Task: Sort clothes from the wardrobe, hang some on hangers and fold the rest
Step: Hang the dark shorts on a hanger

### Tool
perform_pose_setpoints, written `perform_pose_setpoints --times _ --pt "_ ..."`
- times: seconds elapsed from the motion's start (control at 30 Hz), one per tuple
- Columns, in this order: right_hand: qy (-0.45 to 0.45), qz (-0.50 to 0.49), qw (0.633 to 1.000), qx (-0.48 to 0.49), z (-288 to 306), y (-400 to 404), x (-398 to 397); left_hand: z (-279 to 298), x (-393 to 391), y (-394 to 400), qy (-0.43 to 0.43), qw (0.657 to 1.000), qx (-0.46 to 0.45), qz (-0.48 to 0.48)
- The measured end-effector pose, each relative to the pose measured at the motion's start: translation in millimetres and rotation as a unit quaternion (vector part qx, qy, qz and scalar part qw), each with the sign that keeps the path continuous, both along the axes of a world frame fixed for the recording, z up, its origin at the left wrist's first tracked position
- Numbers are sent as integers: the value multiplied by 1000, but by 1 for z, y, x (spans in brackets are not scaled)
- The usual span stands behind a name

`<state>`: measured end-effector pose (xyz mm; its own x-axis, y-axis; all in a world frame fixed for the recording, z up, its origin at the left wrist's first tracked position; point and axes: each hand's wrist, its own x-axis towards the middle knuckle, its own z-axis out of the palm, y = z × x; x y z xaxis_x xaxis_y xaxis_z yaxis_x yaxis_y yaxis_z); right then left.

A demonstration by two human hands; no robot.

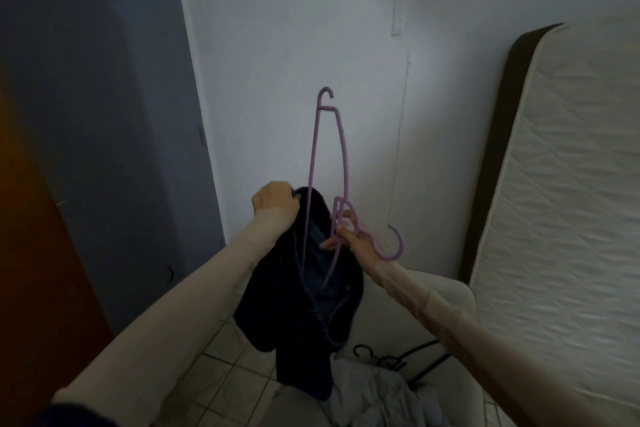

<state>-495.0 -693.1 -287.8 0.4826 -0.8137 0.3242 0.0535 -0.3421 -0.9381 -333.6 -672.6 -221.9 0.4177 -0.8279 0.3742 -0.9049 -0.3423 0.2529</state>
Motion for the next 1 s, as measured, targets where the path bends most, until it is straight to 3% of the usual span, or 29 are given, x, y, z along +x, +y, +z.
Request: perform_pose_setpoints --times 0.1,0.2,0.33,0.37,0.4,0.43,0.47,0.5,0.53,0.57,0.6,0.63,0.67,0.73,0.83,0.9,1.0 --pt "111 4 991 -81 -11 5 3 16 3 -4 121 989 -78 31" --pt "295 -51 936 -188 0 10 -8 29 13 -8 223 964 -135 49" --pt "455 -111 806 -362 14 0 -20 41 29 -10 239 953 -172 74" --pt "467 -106 793 -376 16 -7 -20 42 34 -10 240 951 -178 77" --pt "443 -58 819 -359 16 -13 -22 43 38 -9 240 950 -182 80" --pt "347 21 885 -310 13 -20 -27 44 43 -8 236 950 -184 85" --pt "184 82 948 -247 19 -17 -32 44 46 -7 226 952 -183 92" --pt "75 107 987 -95 23 -16 -31 44 50 -6 211 956 -178 101" --pt "27 169 984 41 34 -23 -23 44 53 -5 194 959 -172 111" --pt "22 223 973 54 40 -26 -17 44 55 -4 181 962 -165 123" --pt "145 169 971 -83 49 -23 -24 42 57 -3 176 962 -159 134" --pt "300 138 916 -230 53 -23 -34 41 59 -1 176 962 -153 145" --pt "447 108 852 -252 58 -19 -37 38 60 -1 174 961 -147 155" --pt "587 52 745 -311 67 -14 -40 33 60 2 170 960 -140 170" --pt "593 31 745 -304 72 -15 -33 26 54 5 114 970 -135 168" --pt "612 62 745 -259 71 -22 -33 22 48 5 55 980 -128 141" --pt "635 62 750 -174 70 -26 -35 12 40 4 33 985 -121 117"
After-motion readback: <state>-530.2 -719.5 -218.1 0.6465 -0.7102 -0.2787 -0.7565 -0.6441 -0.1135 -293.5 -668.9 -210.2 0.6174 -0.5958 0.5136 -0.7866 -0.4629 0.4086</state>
